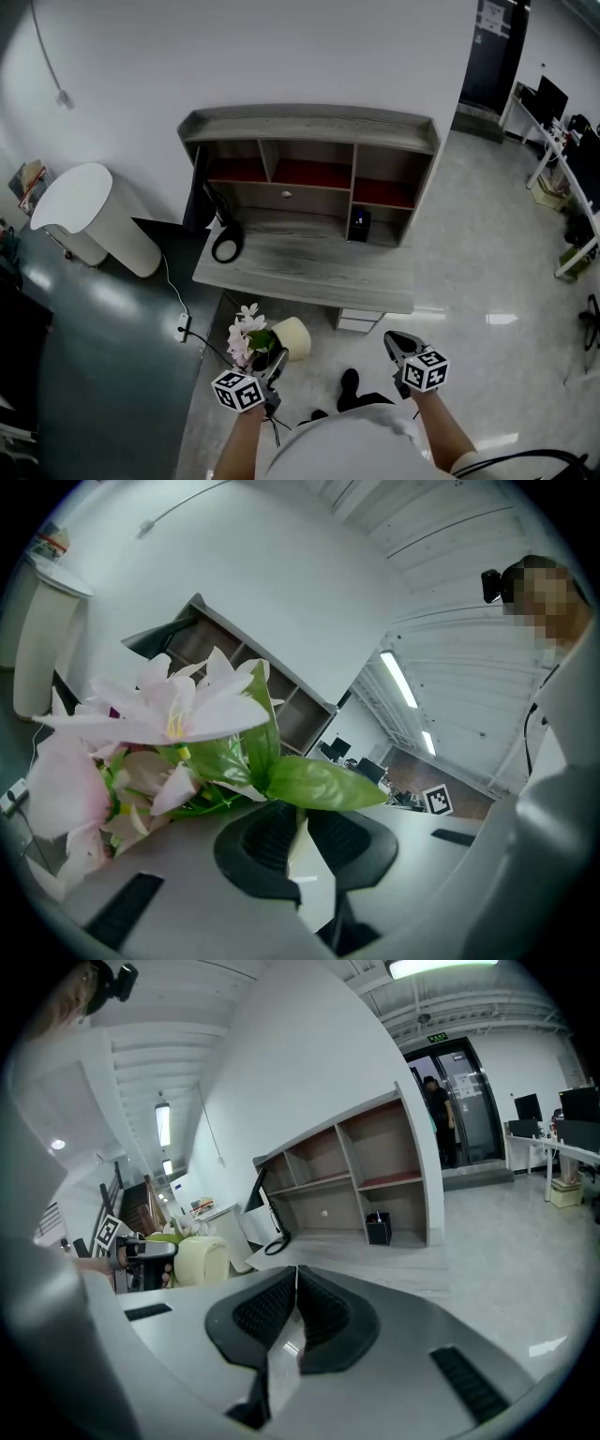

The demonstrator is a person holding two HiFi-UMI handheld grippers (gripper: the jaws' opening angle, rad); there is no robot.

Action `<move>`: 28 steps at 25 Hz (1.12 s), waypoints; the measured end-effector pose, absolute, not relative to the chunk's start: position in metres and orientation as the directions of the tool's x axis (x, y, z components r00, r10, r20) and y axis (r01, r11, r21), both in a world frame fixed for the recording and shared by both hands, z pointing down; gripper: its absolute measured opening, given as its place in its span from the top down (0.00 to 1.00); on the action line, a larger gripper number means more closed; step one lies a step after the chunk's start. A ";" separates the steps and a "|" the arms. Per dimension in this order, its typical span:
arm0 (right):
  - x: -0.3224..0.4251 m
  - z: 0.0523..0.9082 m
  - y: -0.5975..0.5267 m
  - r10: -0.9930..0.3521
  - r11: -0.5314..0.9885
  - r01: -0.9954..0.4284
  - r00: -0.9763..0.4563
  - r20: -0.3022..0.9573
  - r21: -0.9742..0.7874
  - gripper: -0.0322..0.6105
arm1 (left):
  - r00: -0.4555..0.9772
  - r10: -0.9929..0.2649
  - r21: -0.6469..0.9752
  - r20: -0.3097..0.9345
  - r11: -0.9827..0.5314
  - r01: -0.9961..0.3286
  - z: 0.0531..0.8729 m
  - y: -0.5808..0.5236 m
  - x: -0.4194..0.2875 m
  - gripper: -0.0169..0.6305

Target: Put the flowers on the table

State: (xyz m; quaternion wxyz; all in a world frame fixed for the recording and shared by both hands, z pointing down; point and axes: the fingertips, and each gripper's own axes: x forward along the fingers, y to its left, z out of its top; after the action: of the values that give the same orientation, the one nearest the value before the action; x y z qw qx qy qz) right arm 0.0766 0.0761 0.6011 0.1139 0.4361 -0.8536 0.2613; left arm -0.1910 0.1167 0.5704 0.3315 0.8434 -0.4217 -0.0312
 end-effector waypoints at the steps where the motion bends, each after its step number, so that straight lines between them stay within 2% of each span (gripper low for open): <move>1: 0.076 0.602 0.068 -0.680 0.488 -0.800 -0.599 0.423 -0.350 0.92 | 0.639 -0.733 0.583 0.232 -0.422 -0.695 0.571 0.110 -0.190 0.90; 15: 0.099 0.615 -0.040 -0.624 0.510 -0.771 -0.637 0.452 -0.382 0.92 | 0.566 -0.770 0.558 0.293 -0.343 -0.755 0.586 0.019 -0.165 0.90; 28: 0.135 0.634 -0.097 -0.598 0.500 -0.763 -0.646 0.474 -0.409 0.92 | 0.570 -0.763 0.572 0.305 -0.331 -0.750 0.597 -0.049 -0.125 0.90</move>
State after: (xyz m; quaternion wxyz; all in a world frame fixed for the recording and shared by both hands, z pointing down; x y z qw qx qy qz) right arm 0.1352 -0.0974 0.6342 0.1363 0.3981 -0.8551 0.3028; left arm -0.1249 -0.0494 0.5967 0.3454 0.8157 -0.4638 -0.0092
